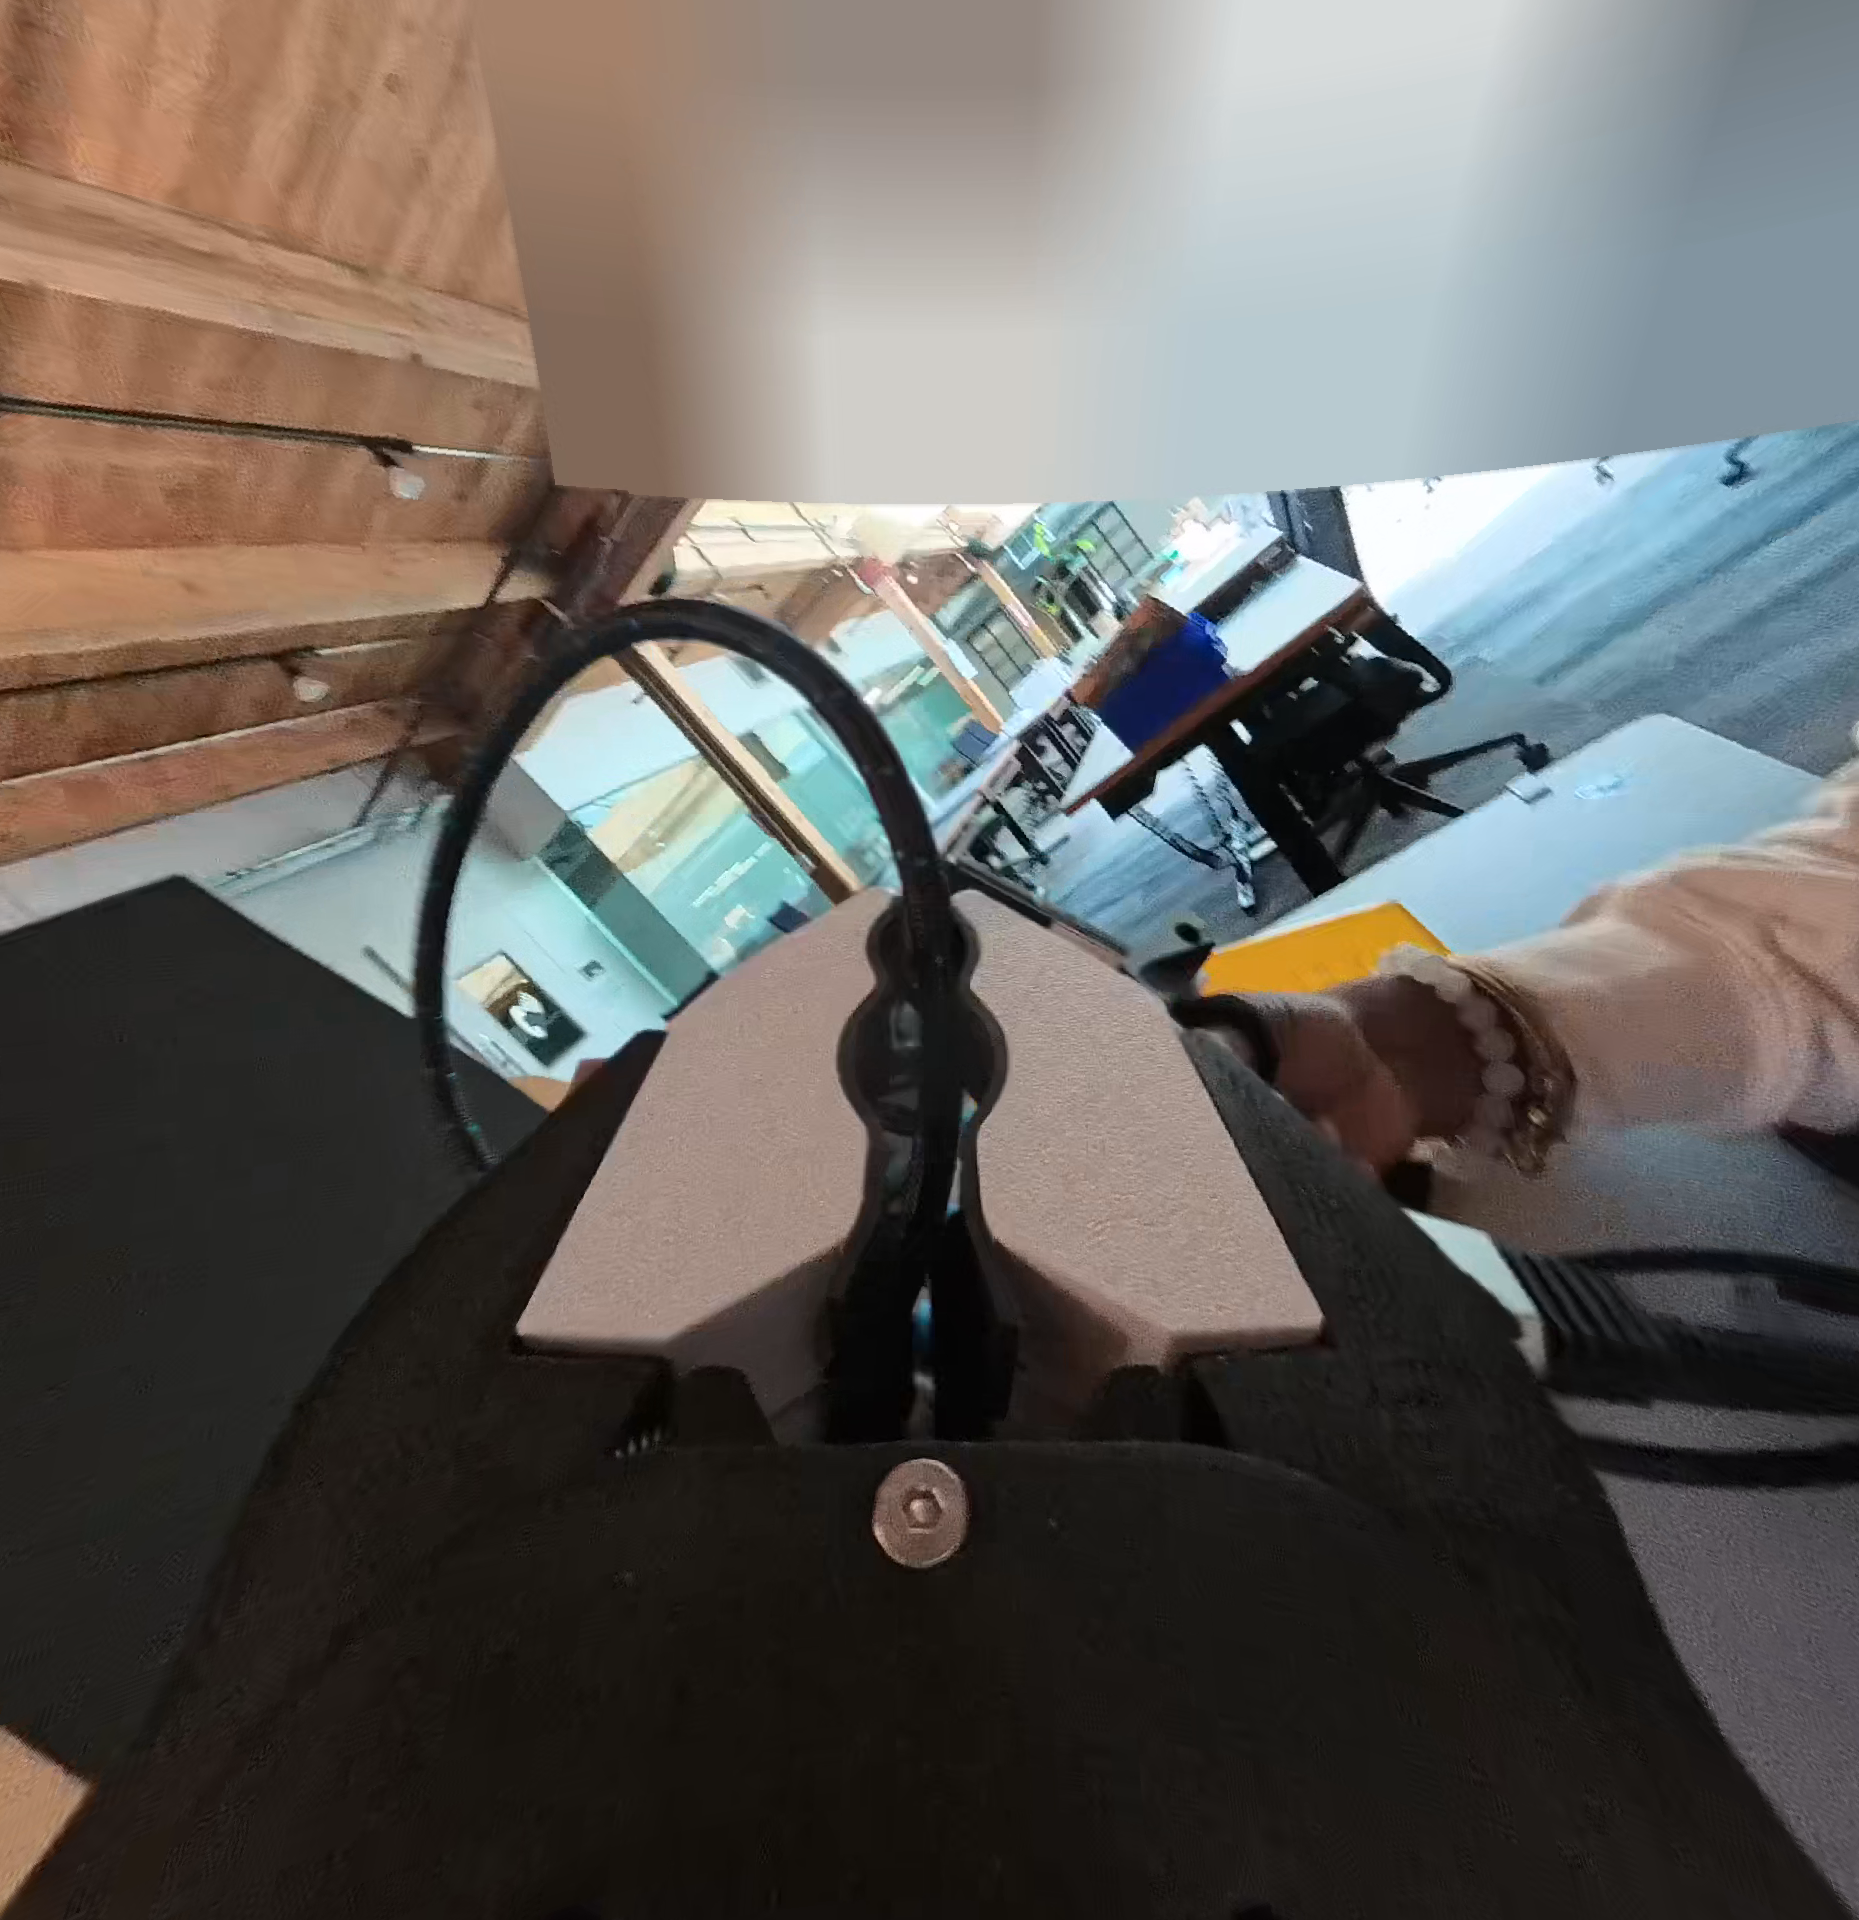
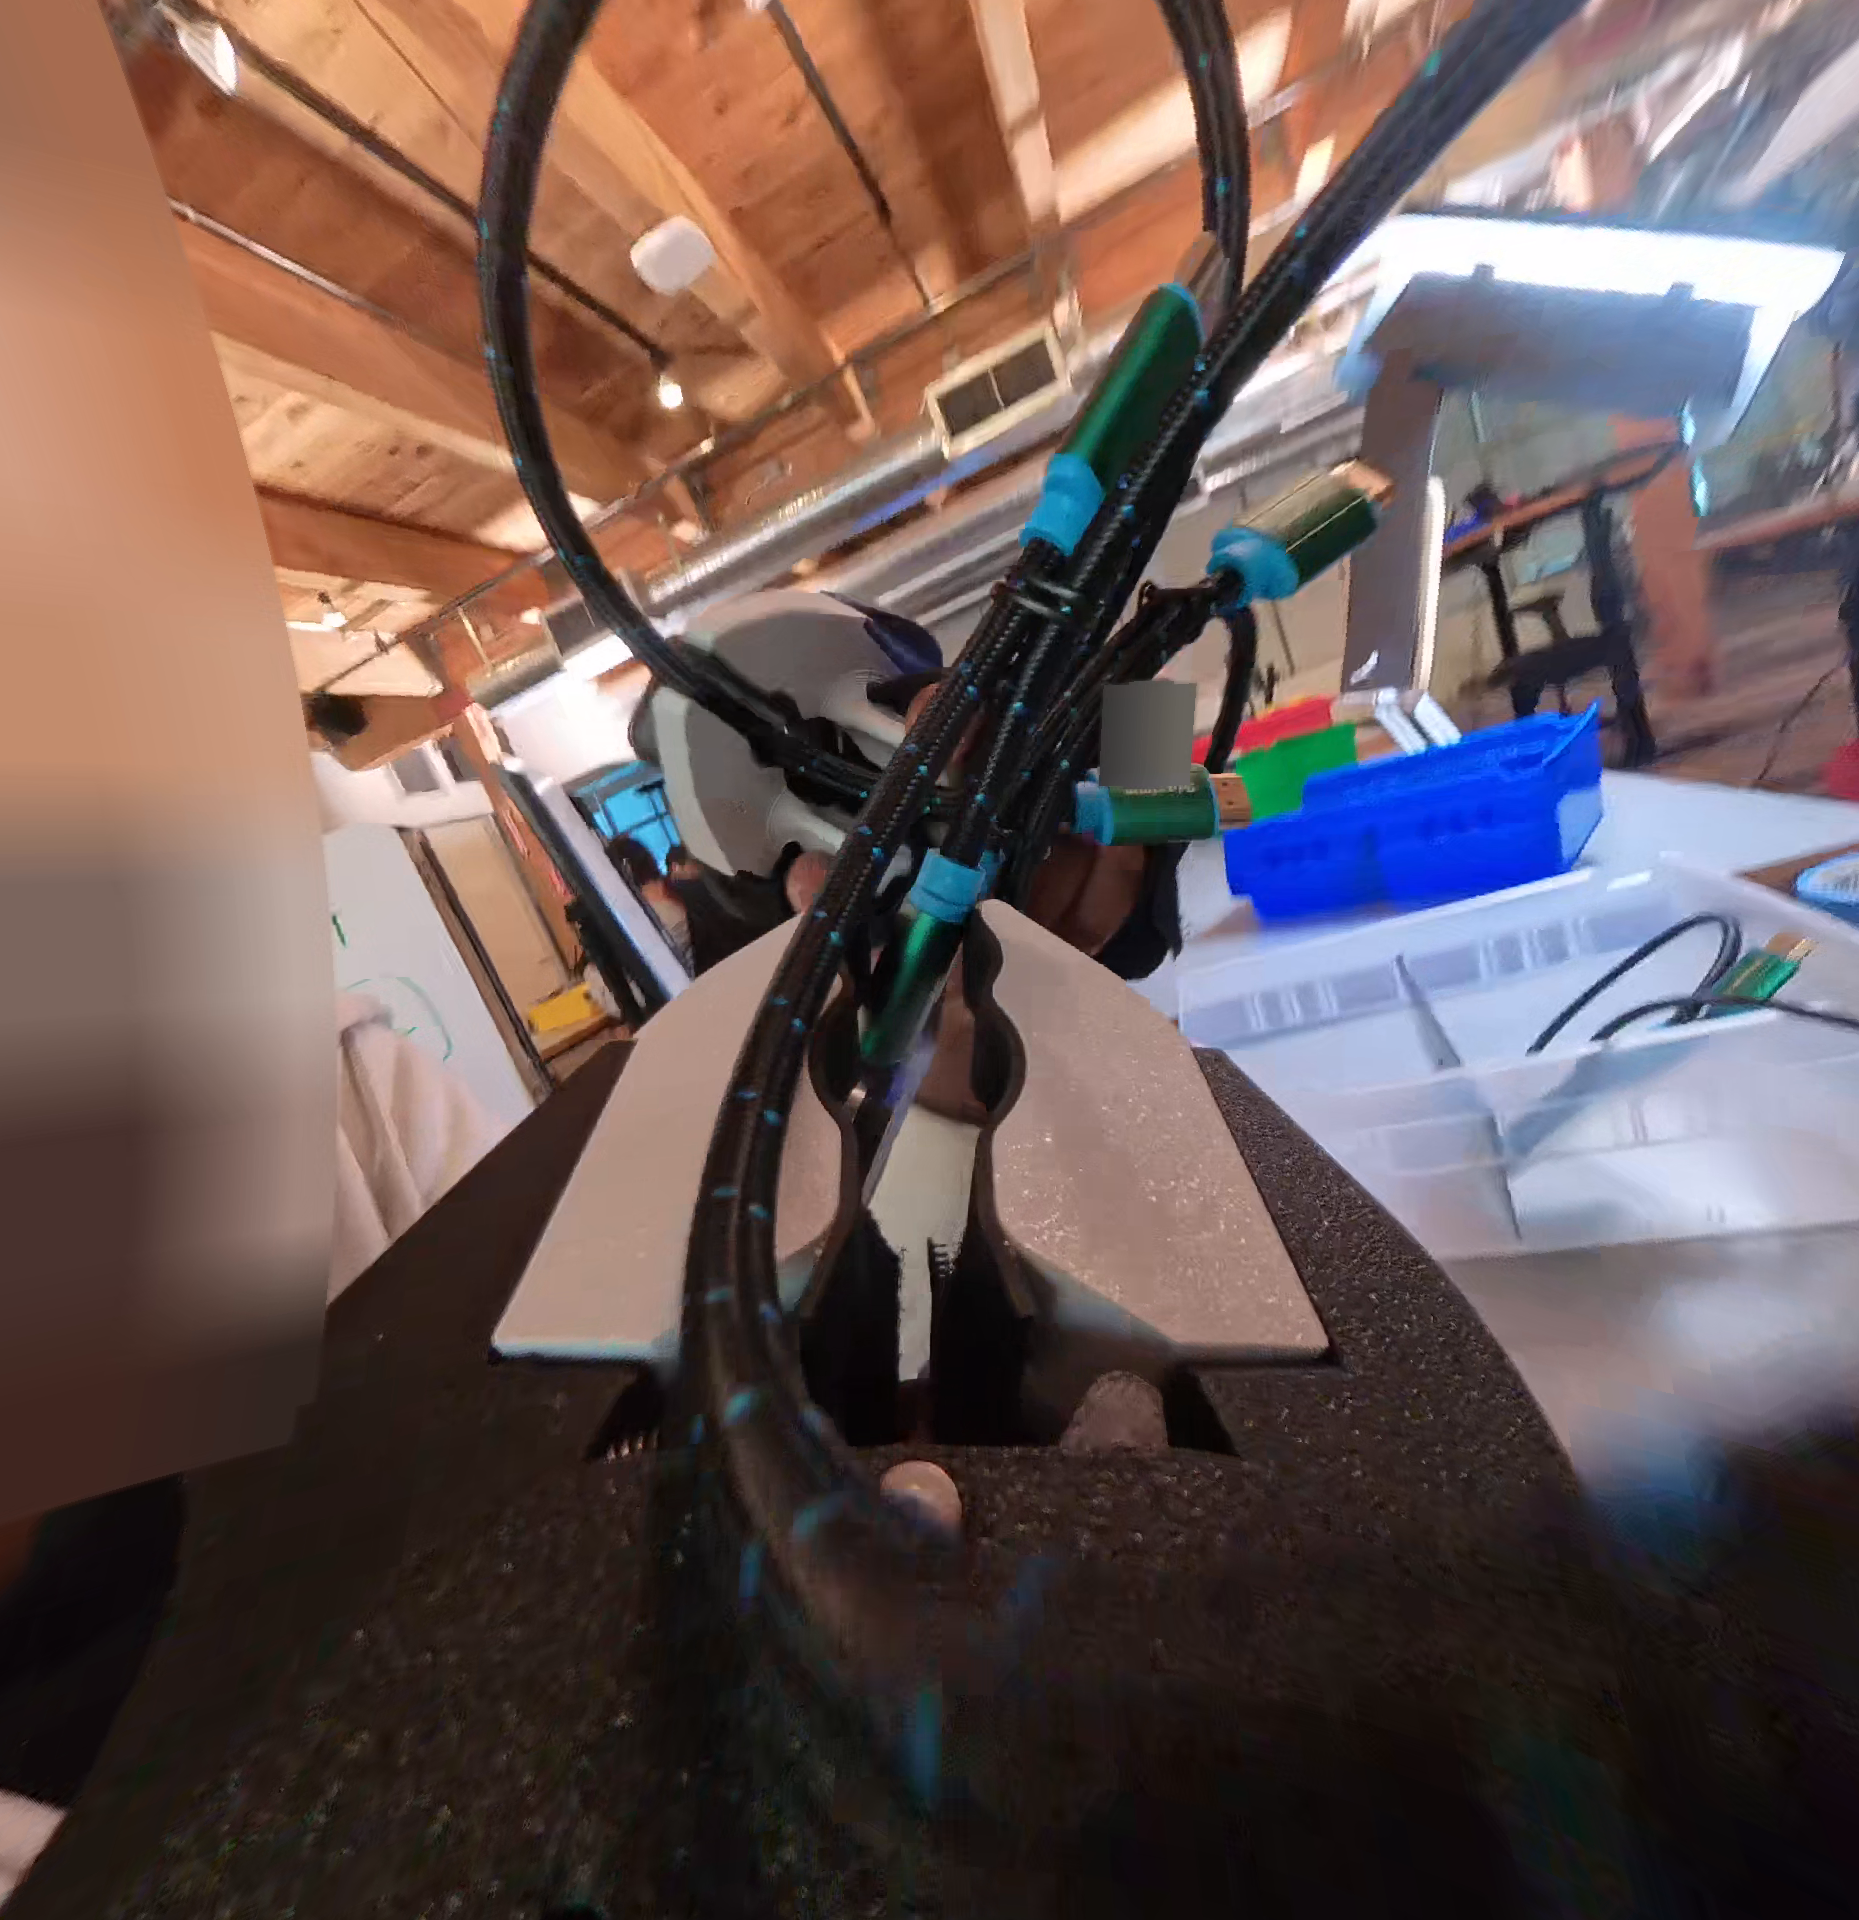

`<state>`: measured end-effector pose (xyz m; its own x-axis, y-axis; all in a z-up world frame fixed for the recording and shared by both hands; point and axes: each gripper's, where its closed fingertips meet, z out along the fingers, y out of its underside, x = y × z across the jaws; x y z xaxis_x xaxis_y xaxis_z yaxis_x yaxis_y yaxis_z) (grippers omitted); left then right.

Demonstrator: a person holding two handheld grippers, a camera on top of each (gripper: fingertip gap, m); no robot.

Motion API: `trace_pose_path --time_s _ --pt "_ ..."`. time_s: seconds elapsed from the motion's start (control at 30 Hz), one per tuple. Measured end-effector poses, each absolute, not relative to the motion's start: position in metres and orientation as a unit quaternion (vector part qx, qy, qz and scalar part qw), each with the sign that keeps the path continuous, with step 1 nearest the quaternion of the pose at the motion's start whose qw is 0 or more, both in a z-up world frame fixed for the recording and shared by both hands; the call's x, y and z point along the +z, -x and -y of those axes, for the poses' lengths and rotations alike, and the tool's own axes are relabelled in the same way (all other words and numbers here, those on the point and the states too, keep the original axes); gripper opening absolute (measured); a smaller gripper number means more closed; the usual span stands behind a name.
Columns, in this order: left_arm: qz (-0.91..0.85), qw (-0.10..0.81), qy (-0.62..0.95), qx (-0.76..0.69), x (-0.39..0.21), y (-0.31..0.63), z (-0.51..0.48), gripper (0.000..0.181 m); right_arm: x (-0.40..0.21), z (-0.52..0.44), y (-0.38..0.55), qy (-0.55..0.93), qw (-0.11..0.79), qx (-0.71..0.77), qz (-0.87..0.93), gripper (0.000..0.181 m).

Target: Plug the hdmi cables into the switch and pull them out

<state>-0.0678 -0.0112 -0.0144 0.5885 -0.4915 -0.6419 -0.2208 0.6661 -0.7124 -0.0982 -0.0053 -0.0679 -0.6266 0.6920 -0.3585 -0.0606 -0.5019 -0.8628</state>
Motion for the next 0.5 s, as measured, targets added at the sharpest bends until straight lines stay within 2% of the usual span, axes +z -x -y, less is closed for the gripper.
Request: trace_pose_path --time_s 0.1,0.17,0.3,0.4,0.43,0.47,0.5 --pt "-0.408 0.843 0.348 -0.051 0.011 0.062 0.022 0.036 -0.058 0.002 0.091 0.335 0.267 0.796 0.428 0.015" --pt "-0.384 0.881 0.276 -0.021 0.031 0.060 0.045 0.046 -0.056 0.002 0.091 0.334 0.290 0.787 0.431 0.014" --pt "-0.264 0.957 0.119 -0.015 0.073 0.092 0.112 0.034 -0.064 -0.006 0.093 0.352 0.316 0.759 0.447 0.053" --pt "-0.222 0.954 0.197 -0.030 0.079 0.121 0.103 0.033 -0.062 -0.010 0.091 0.355 0.322 0.756 0.445 0.082" --pt "-0.203 0.949 0.239 -0.038 0.079 0.132 0.092 0.038 -0.060 -0.009 0.089 0.350 0.327 0.756 0.446 0.092" --pt "-0.177 0.942 0.280 -0.044 0.076 0.145 0.079 0.043 -0.056 -0.009 0.086 0.342 0.334 0.758 0.444 0.090" --pt "-0.150 0.933 0.322 -0.049 0.072 0.156 0.064 0.050 -0.051 -0.010 0.082 0.335 0.340 0.760 0.441 0.108"
